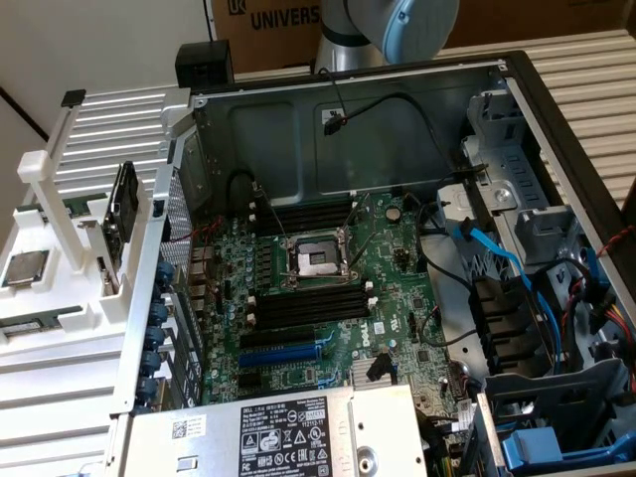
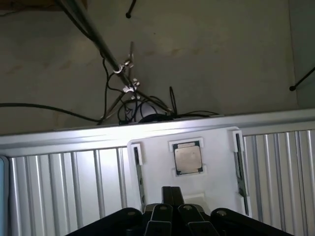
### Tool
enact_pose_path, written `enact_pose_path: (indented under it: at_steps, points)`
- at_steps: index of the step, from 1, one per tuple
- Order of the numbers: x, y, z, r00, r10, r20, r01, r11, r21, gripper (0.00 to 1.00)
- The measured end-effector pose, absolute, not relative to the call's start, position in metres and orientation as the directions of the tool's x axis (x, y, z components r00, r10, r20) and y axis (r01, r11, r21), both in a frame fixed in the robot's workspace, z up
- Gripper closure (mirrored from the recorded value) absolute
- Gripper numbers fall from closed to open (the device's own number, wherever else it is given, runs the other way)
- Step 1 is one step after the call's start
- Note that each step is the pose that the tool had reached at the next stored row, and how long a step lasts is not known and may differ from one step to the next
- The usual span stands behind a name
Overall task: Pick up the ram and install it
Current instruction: 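Pick up the ram and move it above insertion slot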
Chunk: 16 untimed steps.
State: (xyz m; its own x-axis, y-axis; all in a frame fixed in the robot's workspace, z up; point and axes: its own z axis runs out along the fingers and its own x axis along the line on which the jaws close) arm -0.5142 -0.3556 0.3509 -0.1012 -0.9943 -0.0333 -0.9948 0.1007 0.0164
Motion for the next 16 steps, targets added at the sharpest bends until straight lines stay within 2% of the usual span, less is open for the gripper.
enact_pose_path:
  at_steps: [16]
  points:
    - [-0.510,-0.379,0.324,-0.067,-0.997,-0.034,-0.998,0.067,0.011,0.89]
